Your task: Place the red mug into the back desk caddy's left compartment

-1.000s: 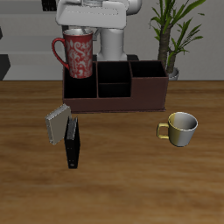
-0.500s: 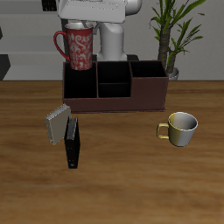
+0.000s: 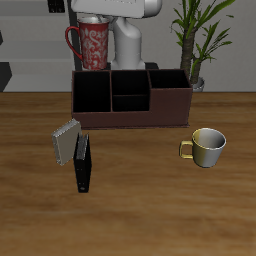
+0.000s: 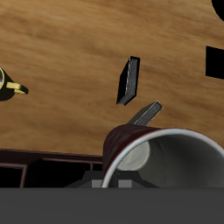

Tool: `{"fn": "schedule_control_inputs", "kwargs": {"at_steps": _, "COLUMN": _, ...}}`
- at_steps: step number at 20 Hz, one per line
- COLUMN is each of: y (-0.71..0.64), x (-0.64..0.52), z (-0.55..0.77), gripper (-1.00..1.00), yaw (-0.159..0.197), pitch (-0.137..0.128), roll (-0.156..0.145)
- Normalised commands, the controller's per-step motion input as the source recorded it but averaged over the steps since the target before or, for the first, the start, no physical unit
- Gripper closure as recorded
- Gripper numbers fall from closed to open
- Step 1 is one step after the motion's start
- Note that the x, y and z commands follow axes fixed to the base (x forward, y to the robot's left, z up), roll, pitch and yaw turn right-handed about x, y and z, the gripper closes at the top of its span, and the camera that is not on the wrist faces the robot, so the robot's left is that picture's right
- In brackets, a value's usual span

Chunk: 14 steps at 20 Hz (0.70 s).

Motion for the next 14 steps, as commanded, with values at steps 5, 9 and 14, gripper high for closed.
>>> {"fn": "schedule_control_inputs", "kwargs": {"at_steps": 5, "y": -0.10, "x": -0.22, "z": 0.00, "gripper": 1.00, "yaw": -0.007, "pitch": 0.014, "roll": -0.033}}
{"fn": "schedule_control_inputs", "kwargs": {"at_steps": 9, "y": -0.15, "x": -0.27, "z": 0.00, "gripper": 1.00, "yaw": -0.021, "pitch": 0.001, "roll": -0.030}}
{"fn": "schedule_control_inputs", "kwargs": {"at_steps": 14, "y": -0.08, "x": -0.27, "z": -0.07, "gripper": 1.00, "yaw": 0.020, "pitch": 0.019, "roll": -0.015}}
